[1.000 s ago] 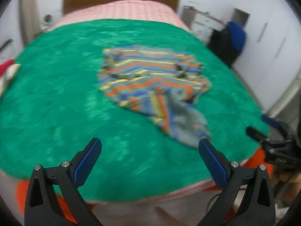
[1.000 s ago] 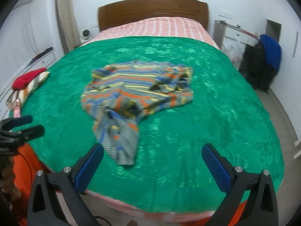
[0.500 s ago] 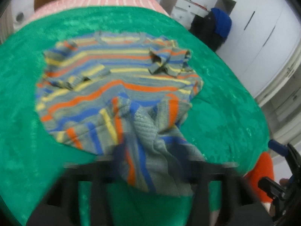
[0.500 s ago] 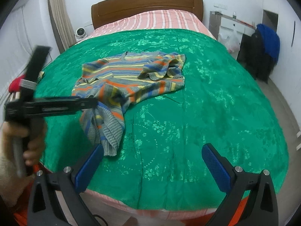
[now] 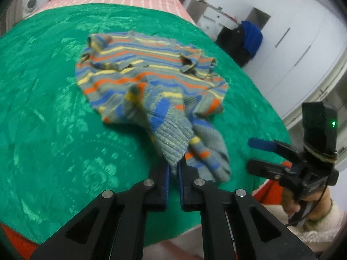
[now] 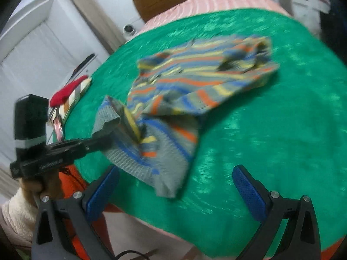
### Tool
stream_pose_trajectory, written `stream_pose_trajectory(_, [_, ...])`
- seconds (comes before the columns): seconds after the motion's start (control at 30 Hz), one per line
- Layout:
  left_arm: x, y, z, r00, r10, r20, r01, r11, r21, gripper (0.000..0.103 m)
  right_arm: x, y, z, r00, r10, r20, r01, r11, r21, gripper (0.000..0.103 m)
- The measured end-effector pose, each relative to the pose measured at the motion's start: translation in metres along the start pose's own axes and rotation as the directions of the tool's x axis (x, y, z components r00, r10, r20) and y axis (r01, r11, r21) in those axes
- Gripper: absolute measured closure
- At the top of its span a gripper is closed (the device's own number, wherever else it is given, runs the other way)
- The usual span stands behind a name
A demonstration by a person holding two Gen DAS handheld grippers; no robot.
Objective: Fold small clothes
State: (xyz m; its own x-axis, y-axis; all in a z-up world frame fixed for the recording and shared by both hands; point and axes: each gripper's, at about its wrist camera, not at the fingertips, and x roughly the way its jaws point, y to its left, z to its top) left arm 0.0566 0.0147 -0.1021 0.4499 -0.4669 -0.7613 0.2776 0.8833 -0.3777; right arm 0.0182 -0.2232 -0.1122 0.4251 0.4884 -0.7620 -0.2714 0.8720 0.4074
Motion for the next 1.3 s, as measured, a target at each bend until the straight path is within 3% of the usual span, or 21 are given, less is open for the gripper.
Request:
stream_pose_trajectory(0.2, [-0.019,0.026,-0.024,0.998,0.057,-0.009,-0.058,0.993,-0.103,0.099,0.024,0.034,0.023,0.998,-0.065,0.009,0.066,0.989,-0.135,0.002])
stream_pose_trajectory(0.33, [-0.033,0.030,-0.044,0.996,0.091,-0.005,-0.091,0.989,-0.117,0.100,0.047,0.036,0.031,0.997,-0.064,-0.052,0.058,0.992,-0.108,0.002])
stream_pose_trajectory(0.37, [-0.034,0.031,-0.048,0.995,0.097,-0.007,-0.097,0.988,-0.119,0.100,0.054,0.035,0.030,0.994,-0.073,-0.081,0.064,0.993,-0.101,0.007])
stream_pose_trajectory(0.4, [-0.034,0.033,-0.052,0.994,0.107,-0.013,-0.108,0.987,-0.120,0.100,0.062,0.031,0.024,0.990,-0.101,-0.100,0.092,0.991,-0.094,0.017])
stream_pose_trajectory(0.47, [-0.030,0.037,-0.056,0.992,0.123,-0.029,-0.126,0.984,-0.126,0.100,0.067,0.020,0.017,0.986,-0.128,-0.109,0.120,0.990,-0.074,0.072])
stream_pose_trajectory(0.53, [-0.030,0.041,-0.058,0.991,0.129,-0.034,-0.132,0.982,-0.134,0.097,0.057,-0.001,0.011,0.990,-0.109,-0.093,0.110,0.994,0.006,0.087])
stream_pose_trajectory(0.57, [-0.032,0.041,-0.057,0.992,0.124,-0.026,-0.126,0.983,-0.131,0.087,0.047,-0.010,0.008,0.993,-0.077,-0.089,0.082,0.995,0.052,0.088])
stream_pose_trajectory(0.67, [-0.036,0.043,-0.052,0.995,0.097,0.025,-0.093,0.988,-0.126,0.035,0.005,-0.032,-0.004,0.995,-0.083,-0.050,0.089,0.988,0.129,0.089])
stream_pose_trajectory(0.7, [-0.033,0.045,-0.049,0.994,0.099,0.037,-0.093,0.987,-0.129,0.025,-0.004,-0.038,-0.008,0.995,-0.085,-0.048,0.092,0.984,0.151,0.089])
stream_pose_trajectory(0.77, [-0.018,0.047,-0.041,0.993,0.111,0.025,-0.108,0.988,-0.108,0.025,-0.014,-0.055,-0.018,0.993,-0.088,-0.078,0.101,0.976,0.193,0.087])
stream_pose_trajectory(0.83, [0.002,0.050,-0.035,0.991,0.130,-0.015,-0.131,0.989,-0.073,0.025,-0.018,-0.056,-0.022,0.986,-0.148,-0.083,0.159,0.976,0.149,0.083])
stream_pose_trajectory(0.87, [0.010,0.050,-0.034,0.989,0.144,-0.031,-0.145,0.988,-0.055,0.029,-0.018,-0.054,-0.022,0.983,-0.167,-0.078,0.176,0.976,0.129,0.072])
stream_pose_trajectory(0.93, [0.026,0.049,-0.031,0.984,0.170,-0.048,-0.171,0.985,-0.006,0.046,-0.017,-0.049,-0.018,0.989,-0.137,-0.057,0.142,0.984,0.111,0.056])
stream_pose_trajectory(1.0, [0.033,0.044,-0.027,0.980,0.195,-0.038,-0.193,0.980,0.050,0.084,-0.013,-0.031,-0.006,0.992,-0.122,-0.018,0.122,0.991,0.052,0.050])
stream_pose_trajectory(1.03, [0.035,0.042,-0.026,0.982,0.187,-0.040,-0.184,0.981,0.064,0.094,-0.011,-0.019,0.000,0.992,-0.122,-0.001,0.122,0.992,0.007,0.050])
stream_pose_trajectory(1.1, [0.034,0.041,-0.024,0.985,0.169,-0.046,-0.167,0.985,0.051,0.097,-0.002,0.009,0.016,0.992,-0.121,0.044,0.126,0.984,-0.125,0.049])
stream_pose_trajectory(1.17, [0.029,0.043,-0.024,0.988,0.145,-0.047,-0.145,0.989,0.022,0.097,0.012,0.037,0.033,0.987,-0.135,0.083,0.153,0.949,-0.274,0.035])
stream_pose_trajectory(1.2, [0.023,0.046,-0.024,0.990,0.132,-0.049,-0.133,0.991,0.001,0.098,0.026,0.046,0.041,0.985,-0.153,0.081,0.172,0.922,-0.348,0.034])
stream_pose_trajectory(1.23, [0.017,0.049,-0.024,0.991,0.123,-0.048,-0.124,0.992,-0.016,0.098,0.037,0.049,0.044,0.985,-0.163,0.064,0.175,0.907,-0.382,0.036])
stream_pose_trajectory(1.3, [-0.002,0.055,-0.026,0.994,0.104,-0.039,-0.106,0.993,-0.053,0.098,0.062,0.045,0.049,0.987,-0.150,-0.052,0.114,0.900,-0.421,0.091])
